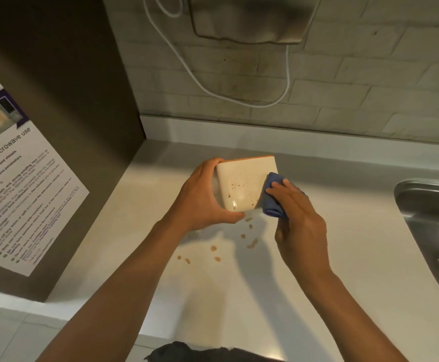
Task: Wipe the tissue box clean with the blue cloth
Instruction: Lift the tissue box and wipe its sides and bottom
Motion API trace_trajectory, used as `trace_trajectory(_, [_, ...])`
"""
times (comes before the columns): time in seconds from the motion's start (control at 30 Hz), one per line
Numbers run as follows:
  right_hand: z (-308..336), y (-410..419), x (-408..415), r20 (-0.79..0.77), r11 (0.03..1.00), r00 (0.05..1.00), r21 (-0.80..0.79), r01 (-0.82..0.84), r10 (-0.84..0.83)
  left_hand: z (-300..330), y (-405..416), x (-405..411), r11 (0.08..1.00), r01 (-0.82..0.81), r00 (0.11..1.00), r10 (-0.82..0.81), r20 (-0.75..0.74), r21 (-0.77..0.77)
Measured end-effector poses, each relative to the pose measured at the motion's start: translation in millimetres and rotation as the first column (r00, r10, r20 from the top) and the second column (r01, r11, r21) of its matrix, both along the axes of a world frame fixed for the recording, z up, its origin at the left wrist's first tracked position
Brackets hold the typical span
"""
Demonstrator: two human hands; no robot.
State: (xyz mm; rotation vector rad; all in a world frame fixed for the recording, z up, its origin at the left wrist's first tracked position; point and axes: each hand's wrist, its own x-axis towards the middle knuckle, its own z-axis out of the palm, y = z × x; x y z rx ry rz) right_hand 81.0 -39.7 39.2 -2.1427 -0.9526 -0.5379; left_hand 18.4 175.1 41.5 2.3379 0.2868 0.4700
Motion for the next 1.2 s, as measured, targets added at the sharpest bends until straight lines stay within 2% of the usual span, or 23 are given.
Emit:
trace_trajectory(0.13, [8, 32, -14, 0.025, 0.999, 1.000, 0.026, -0.018, 0.017, 1, 4, 7, 1.000, -0.017, 1.000, 0.017, -0.004, 0.005])
trace_trajectory(0.3, [-1, 36, -32, 0.019, 0.992, 0.994, -0.063, -0.107, 0.108, 1, 10, 7, 1.000, -0.006, 1.000, 0.006, -0.013, -0.015])
trace_trajectory(0.53, [28, 46, 3, -0.009, 1.000, 1.000, 0.008, -0.014, 0.015, 8, 4, 7, 0.999, -0.033, 0.999, 0.033, 0.006, -0.015])
trace_trajectory(0.73, [3, 33, -34, -0.036, 0.993, 0.992, 0.001, -0.122, 0.122, 8, 9, 8, 1.000, 0.010, 1.000, -0.010, -0.014, -0.010])
trace_trajectory(0.87, [25, 33, -4, -0.053, 0.999, 0.999, -0.037, -0.014, 0.012, 8, 2, 7, 0.999, -0.026, 0.999, 0.027, -0.034, 0.025])
trace_trajectory(0.93, [34, 50, -3, -0.082, 0.997, 0.996, 0.070, 0.021, -0.015, 10, 3, 6, 1.000, -0.015, 1.000, 0.016, -0.024, 0.025])
trace_trajectory(0.97, [36, 56, -10, -0.121, 0.995, 0.992, 0.090, -0.035, 0.046, 10, 5, 6, 1.000, 0.000, 1.000, 0.001, -0.025, 0.017])
trace_trajectory(1.03, [29, 62, -30, -0.061, 0.987, 0.987, -0.045, -0.153, 0.151, 10, 11, 5, 1.000, 0.017, 0.999, -0.017, -0.035, -0.013])
trace_trajectory(1.07, [21, 58, -35, -0.032, 0.983, 0.984, -0.048, -0.174, 0.173, 9, 13, 6, 1.000, 0.015, 0.999, -0.015, -0.040, -0.011])
trace_trajectory(1.2, [20, 38, -17, -0.026, 0.992, 0.992, 0.008, -0.123, 0.123, 8, 7, 5, 1.000, 0.001, 0.999, -0.001, -0.036, 0.009])
